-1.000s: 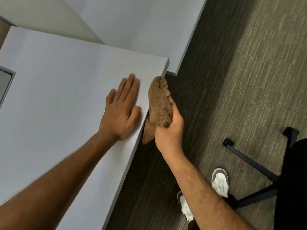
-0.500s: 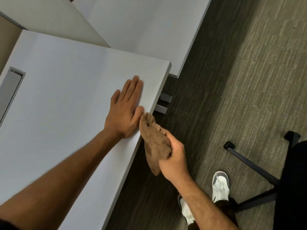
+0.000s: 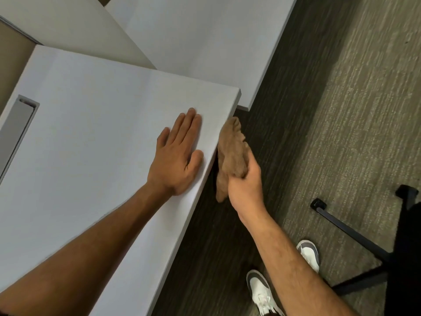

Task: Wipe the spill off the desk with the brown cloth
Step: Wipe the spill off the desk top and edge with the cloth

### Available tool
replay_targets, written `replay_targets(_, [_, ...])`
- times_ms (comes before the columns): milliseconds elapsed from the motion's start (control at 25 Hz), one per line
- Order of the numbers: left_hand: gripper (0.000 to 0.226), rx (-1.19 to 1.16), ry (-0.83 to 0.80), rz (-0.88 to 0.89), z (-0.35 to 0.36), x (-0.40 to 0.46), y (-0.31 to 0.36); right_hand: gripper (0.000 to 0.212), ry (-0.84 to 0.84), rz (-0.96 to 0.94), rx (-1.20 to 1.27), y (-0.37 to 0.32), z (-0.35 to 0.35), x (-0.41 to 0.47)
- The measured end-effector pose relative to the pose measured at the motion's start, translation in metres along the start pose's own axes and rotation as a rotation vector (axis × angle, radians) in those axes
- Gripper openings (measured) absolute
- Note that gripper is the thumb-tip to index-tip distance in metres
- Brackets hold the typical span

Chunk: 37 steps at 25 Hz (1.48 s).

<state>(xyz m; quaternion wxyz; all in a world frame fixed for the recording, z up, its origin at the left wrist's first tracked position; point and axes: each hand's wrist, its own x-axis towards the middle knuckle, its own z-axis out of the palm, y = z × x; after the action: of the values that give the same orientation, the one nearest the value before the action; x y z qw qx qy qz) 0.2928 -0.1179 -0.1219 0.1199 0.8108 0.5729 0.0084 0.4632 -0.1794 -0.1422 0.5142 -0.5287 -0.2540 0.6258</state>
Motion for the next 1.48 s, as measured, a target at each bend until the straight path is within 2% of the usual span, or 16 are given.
replay_targets(240, [0.072, -0.014, -0.016, -0.006, 0.000, 0.000, -0.001, 0.065, -0.263, 0.031, -0.180, 0.006, -0.032, -0.027])
replay_targets(320, [0.071, -0.005, -0.035, 0.000, 0.000, 0.000, -0.002, 0.061, -0.275, 0.056, -0.180, -0.006, -0.044, -0.024])
replay_targets(480, [0.071, -0.003, -0.045, -0.009, -0.002, 0.000, -0.003, 0.049, -0.184, 0.067, -0.172, -0.047, -0.058, -0.003])
replay_targets(600, [0.072, -0.017, -0.029, -0.023, -0.001, -0.002, -0.001, 0.039, -0.264, -0.002, -0.266, -0.085, -0.057, 0.010])
replay_targets(760, [0.082, -0.086, -0.018, -0.148, -0.003, -0.001, 0.004, 0.034, -0.389, -0.027, -0.360, -0.122, -0.031, 0.026])
replay_targets(880, [0.086, -0.261, 0.039, -0.317, -0.007, 0.002, 0.002, 0.032, -0.480, -0.006, -0.487, -0.130, 0.002, 0.037])
replay_targets(1040, [0.089, -0.477, 0.176, -0.502, -0.015, 0.010, 0.007, 0.031, -0.543, -0.021, -0.580, -0.148, 0.023, 0.045])
replay_targets(1120, [0.082, -0.581, 0.250, -0.603, -0.026, 0.021, 0.012, 0.028, -0.521, -0.007, -0.594, -0.163, 0.018, 0.051])
replay_targets(1240, [0.077, -0.577, 0.300, -0.668, -0.041, 0.049, 0.004, 0.030, -0.483, 0.008, -0.614, -0.189, 0.006, 0.069])
replay_targets(1480, [0.089, -0.478, 0.211, -0.847, -0.035, 0.116, -0.008, 0.030, -0.535, -0.031, -0.628, -0.220, -0.007, 0.160])
